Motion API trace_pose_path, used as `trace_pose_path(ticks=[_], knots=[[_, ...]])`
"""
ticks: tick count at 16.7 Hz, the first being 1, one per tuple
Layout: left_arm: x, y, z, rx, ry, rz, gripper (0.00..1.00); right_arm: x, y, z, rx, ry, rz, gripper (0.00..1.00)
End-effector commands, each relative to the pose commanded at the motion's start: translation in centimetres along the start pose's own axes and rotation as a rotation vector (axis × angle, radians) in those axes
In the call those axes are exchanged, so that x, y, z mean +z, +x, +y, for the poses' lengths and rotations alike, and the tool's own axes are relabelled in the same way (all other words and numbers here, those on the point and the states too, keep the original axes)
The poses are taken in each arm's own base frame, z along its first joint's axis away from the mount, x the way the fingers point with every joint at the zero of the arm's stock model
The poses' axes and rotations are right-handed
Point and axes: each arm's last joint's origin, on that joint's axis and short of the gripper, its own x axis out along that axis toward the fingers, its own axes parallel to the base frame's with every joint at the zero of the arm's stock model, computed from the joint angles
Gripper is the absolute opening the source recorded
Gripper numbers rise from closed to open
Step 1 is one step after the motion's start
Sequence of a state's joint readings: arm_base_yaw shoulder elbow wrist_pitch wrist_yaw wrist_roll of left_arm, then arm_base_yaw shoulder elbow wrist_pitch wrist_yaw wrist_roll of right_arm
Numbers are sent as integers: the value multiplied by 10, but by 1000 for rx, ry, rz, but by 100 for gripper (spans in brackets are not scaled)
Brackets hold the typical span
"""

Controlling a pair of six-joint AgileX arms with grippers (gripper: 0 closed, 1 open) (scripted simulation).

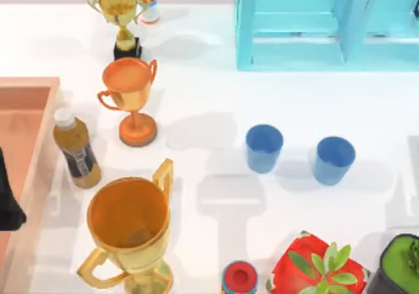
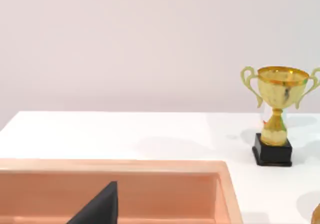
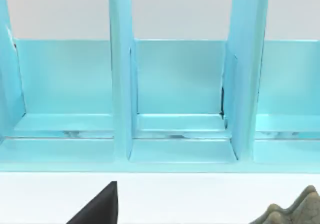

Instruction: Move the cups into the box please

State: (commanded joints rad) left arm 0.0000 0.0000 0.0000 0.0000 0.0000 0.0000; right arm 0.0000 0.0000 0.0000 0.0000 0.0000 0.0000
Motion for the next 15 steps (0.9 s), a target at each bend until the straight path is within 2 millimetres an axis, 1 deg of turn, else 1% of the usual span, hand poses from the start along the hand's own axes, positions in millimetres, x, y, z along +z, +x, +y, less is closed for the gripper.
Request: trace_pose_path(ticks=[2,4,6,7,9,11,13,15], knots=[[0,0,0,0,0,0,100,0,0,0,0,0,0,100],[6,0,-1,-10,-12,20,100,0,0,0,0,0,0,100],[20,1,-4,-33,-38,67,100,0,0,0,0,0,0,100],[30,2,-6,-48,-55,101,100,0,0,0,0,0,0,100],[56,8,-11,-82,-95,189,100,0,0,0,0,0,0,100],[89,20,-20,-116,-134,296,100,0,0,0,0,0,0,100],[124,41,-32,-147,-169,418,100,0,0,0,0,0,0,100],[157,70,-52,-170,-194,551,100,0,0,0,0,0,0,100]])
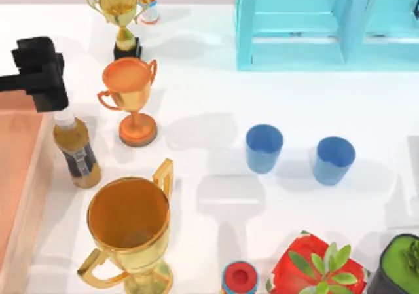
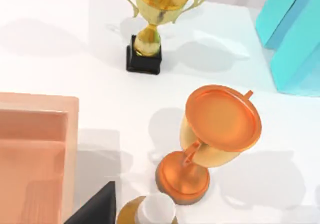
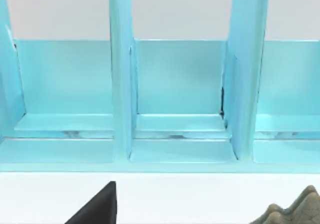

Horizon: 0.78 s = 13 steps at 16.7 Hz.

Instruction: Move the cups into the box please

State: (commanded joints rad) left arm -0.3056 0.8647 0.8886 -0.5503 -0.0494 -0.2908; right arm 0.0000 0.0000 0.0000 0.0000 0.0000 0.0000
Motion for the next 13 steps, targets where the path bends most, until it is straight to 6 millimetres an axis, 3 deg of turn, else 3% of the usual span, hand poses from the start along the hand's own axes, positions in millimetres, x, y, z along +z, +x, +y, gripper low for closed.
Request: trace_pose_path(ticks=[3,6,9,13], knots=[[51,38,-45,-1,-28,209,100,0,0,0,0,0,0,100],[78,94,-102,29,-32,406,100,0,0,0,0,0,0,100],[72,151,-162,83,-15,571,100,0,0,0,0,0,0,100],[31,206,-229,160,21,716,100,0,0,0,0,0,0,100]])
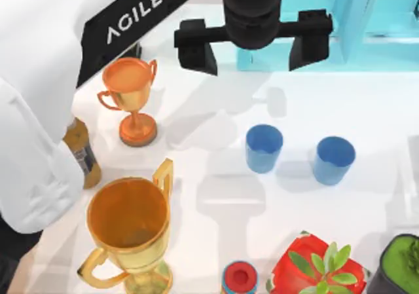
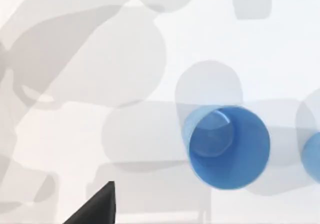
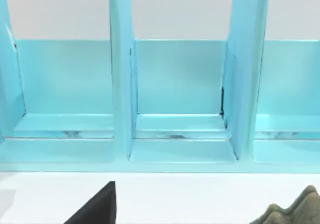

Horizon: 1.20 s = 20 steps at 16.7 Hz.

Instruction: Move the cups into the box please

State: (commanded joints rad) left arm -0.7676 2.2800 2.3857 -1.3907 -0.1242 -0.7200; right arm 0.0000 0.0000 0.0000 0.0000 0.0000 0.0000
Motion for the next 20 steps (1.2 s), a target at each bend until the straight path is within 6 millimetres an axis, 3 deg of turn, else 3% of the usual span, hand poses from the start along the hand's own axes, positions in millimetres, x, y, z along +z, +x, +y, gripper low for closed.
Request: trace_pose_path(ticks=[3,6,15,20], knots=[[-14,34,-37,50,10,59,100,0,0,0,0,0,0,100],[-27,55,-56,84,14,90,100,0,0,0,0,0,0,100],[-29,63,-59,95,11,97,100,0,0,0,0,0,0,100],[-31,90,-62,92,10,97,100,0,0,0,0,0,0,100]])
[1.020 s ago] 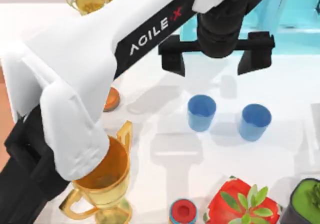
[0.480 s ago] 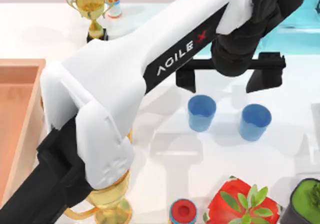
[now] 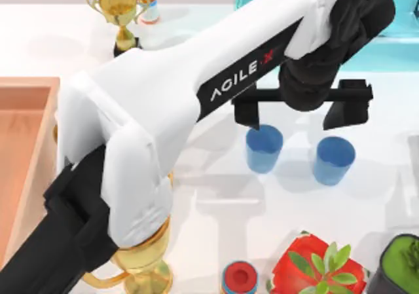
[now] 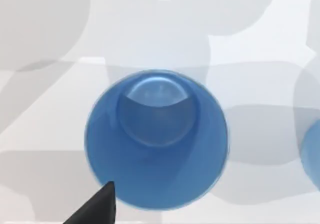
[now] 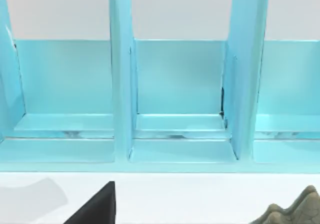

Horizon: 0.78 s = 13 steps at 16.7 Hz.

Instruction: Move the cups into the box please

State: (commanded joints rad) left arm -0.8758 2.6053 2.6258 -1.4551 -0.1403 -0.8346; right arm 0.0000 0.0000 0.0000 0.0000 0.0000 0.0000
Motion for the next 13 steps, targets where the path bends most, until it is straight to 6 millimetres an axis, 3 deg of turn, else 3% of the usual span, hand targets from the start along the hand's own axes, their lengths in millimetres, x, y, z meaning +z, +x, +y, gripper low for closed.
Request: trace_pose_path(ticks=[8,13], knots=[[-2,61,4,5,3,2,100,0,0,0,0,0,0,100],[-3,71,4,2,4,1,100,0,0,0,0,0,0,100]])
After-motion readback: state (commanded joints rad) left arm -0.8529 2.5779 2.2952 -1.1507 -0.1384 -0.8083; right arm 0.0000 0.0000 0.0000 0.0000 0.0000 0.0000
